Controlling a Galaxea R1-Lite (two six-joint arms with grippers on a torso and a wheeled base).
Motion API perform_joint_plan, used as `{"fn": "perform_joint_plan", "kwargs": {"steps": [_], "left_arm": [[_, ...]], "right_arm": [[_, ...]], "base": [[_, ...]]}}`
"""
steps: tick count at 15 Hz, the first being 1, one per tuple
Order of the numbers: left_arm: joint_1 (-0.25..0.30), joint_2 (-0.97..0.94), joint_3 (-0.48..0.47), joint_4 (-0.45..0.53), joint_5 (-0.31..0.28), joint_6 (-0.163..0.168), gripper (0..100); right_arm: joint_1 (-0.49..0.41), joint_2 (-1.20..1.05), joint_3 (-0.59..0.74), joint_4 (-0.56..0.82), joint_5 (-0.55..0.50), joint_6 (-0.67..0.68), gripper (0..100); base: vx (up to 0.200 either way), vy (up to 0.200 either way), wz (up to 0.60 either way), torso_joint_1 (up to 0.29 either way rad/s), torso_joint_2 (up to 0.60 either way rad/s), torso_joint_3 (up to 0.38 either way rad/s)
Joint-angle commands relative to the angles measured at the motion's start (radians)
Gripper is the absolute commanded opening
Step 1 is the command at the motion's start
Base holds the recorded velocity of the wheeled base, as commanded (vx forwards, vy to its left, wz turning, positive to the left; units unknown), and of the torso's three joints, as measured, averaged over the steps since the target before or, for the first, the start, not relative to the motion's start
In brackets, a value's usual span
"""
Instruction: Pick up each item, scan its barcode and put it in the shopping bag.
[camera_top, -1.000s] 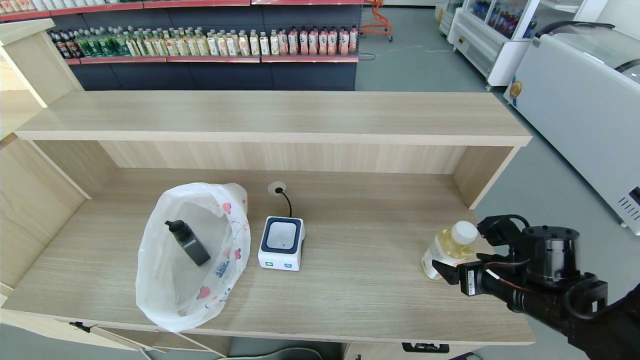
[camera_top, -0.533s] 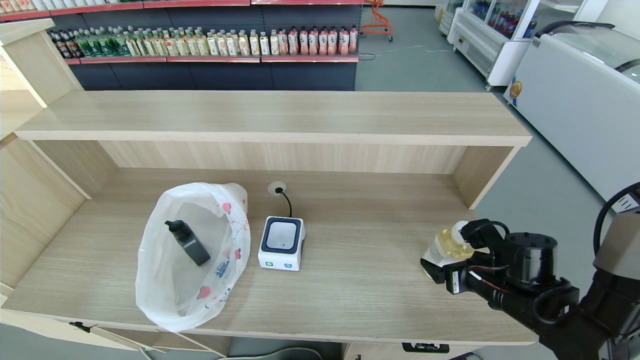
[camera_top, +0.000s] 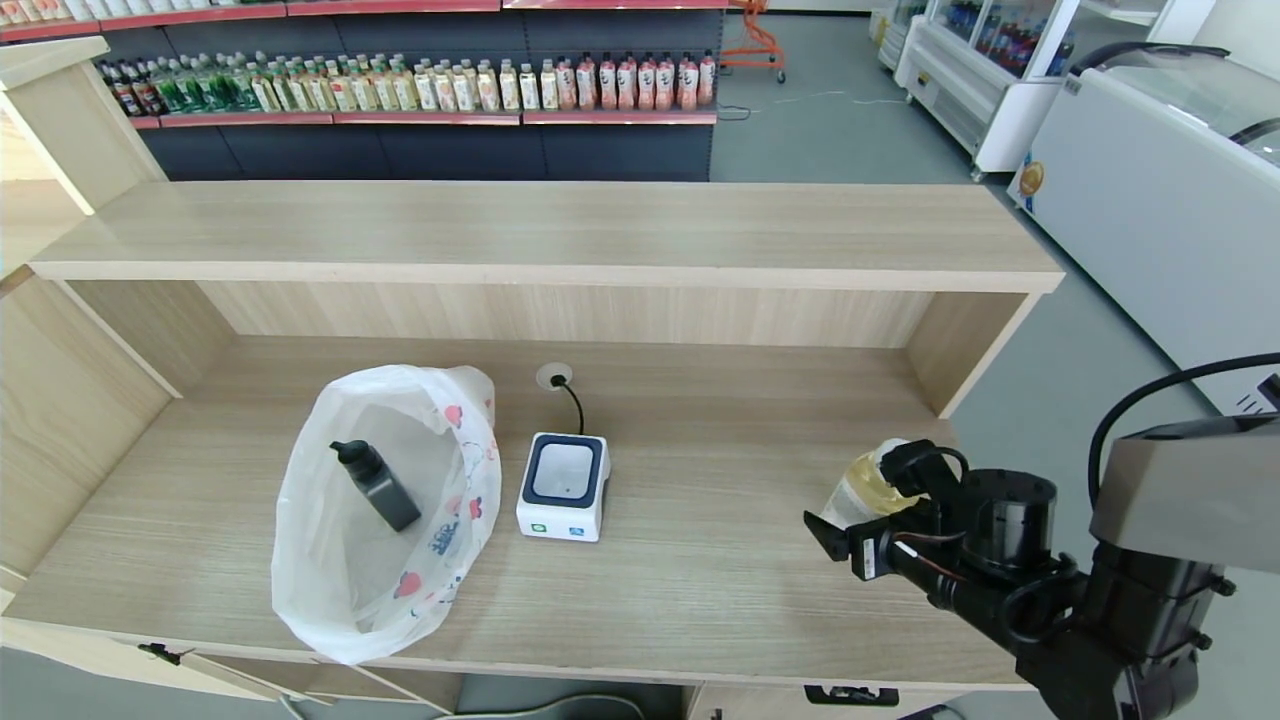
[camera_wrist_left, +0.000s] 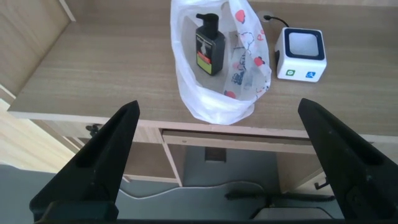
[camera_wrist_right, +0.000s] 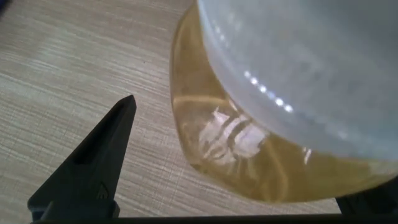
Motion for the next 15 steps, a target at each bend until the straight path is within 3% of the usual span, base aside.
{"fn": "perform_joint_plan", "kwargs": {"steps": [1,3,4,15], "left_arm": [[0.0,0.0,0.0,0.0,0.0,0.0,100],[0.0,0.0,0.0,0.0,0.0,0.0,100],[0.0,0.0,0.0,0.0,0.0,0.0,100],[0.0,0.0,0.0,0.0,0.0,0.0,100]], "right_arm": [[0.012,0.038,-0.03,-0.01,0.002,-0.008,100],[0.015,0.041,-0.044,-0.013,0.005,-0.007,100],[0.015,0.042,-0.048,-0.014,0.009,-0.007,0],[0.015,0.047,-0.068,-0.033,0.017,-0.059,0]], "base": [[0.0,0.0,0.0,0.0,0.0,0.0],[0.0,0.0,0.0,0.0,0.0,0.0],[0.0,0.0,0.0,0.0,0.0,0.0],[0.0,0.0,0.0,0.0,0.0,0.0]]}}
